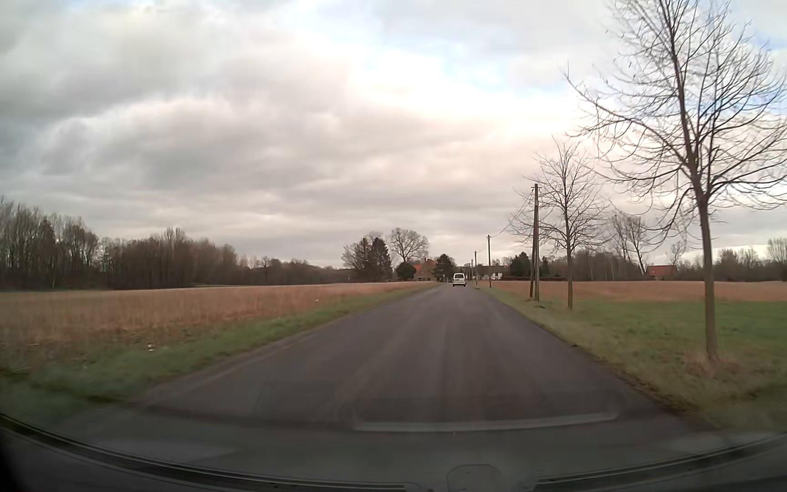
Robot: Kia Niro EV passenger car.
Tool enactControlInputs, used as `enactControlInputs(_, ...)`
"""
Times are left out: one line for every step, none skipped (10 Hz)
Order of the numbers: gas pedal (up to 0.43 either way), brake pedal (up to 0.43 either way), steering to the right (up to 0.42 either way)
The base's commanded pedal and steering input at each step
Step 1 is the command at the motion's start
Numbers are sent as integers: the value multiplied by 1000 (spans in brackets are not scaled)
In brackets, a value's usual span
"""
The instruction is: Follow the waypoints while adhering to traffic rules and regulations
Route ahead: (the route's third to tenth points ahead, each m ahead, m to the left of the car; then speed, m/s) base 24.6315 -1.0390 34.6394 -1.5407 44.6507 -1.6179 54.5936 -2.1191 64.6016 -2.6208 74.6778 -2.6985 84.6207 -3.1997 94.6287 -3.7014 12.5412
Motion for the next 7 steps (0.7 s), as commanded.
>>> enactControlInputs(220,0,45)
enactControlInputs(220,0,40)
enactControlInputs(220,0,34)
enactControlInputs(220,0,28)
enactControlInputs(220,0,21)
enactControlInputs(220,0,15)
enactControlInputs(220,0,9)
